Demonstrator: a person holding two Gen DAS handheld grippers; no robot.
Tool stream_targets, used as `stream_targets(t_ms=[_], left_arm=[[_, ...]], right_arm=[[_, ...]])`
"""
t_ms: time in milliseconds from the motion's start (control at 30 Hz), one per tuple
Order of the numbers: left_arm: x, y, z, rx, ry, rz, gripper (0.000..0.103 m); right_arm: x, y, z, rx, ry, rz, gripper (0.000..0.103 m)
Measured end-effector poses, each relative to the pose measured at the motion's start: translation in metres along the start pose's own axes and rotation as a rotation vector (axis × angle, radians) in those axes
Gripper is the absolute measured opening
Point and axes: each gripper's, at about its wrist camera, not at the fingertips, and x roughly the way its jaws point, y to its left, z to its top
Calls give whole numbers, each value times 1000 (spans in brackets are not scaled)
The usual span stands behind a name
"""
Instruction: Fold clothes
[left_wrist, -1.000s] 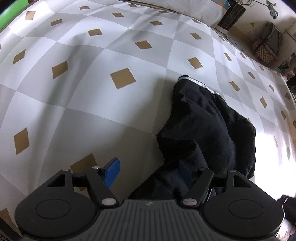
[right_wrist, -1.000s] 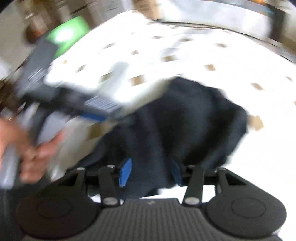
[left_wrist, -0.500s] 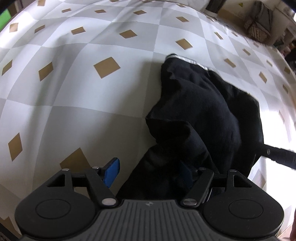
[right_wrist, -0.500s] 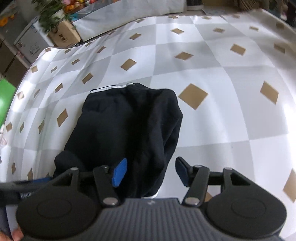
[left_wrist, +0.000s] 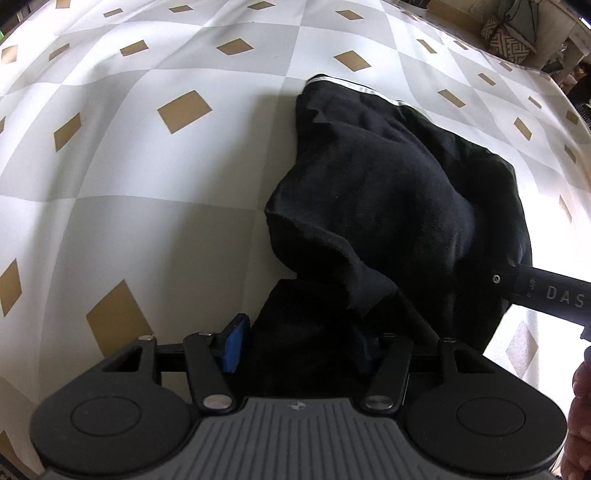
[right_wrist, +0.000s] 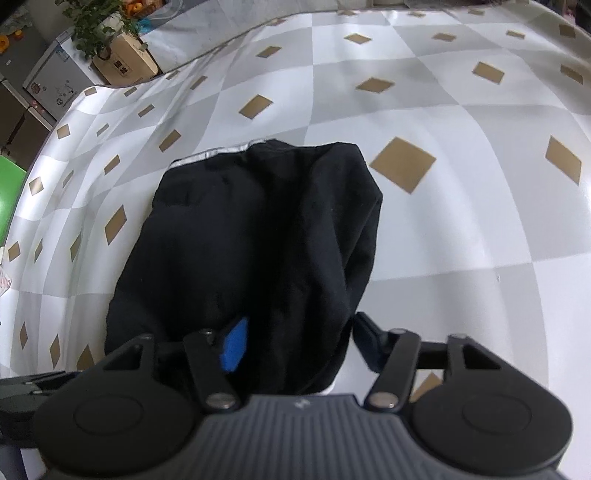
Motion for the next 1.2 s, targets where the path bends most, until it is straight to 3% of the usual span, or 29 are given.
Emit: stream_targets(t_ms=[100,200,633,900,1033,1100,1200], left_arm=[[1,-7,0,7,2,-8,54],[2,-13,-1,11,5,-17,53],[3,-59,-2,97,-10,-64,53],[-4,-66,2,109,-26,-84,54],[-5,-58,3,84,-25,-80,56],[-5,-56,4,78,-24,-82,56],[-5,-54,4,75,-22,-81,57]], right_arm=[[-3,0,2,-5,-27,-20,24],[-8,-4,6,10,-55,-25,18],[-32,-34,21,90,-111,-87,16],[-39,-39,27,108,-128,-55,17],[-38,-41,28,126,-128,-44,24],[-37,-42,28,127,-132,-34,39],[-35,-43,28,137,-132,-36,47]])
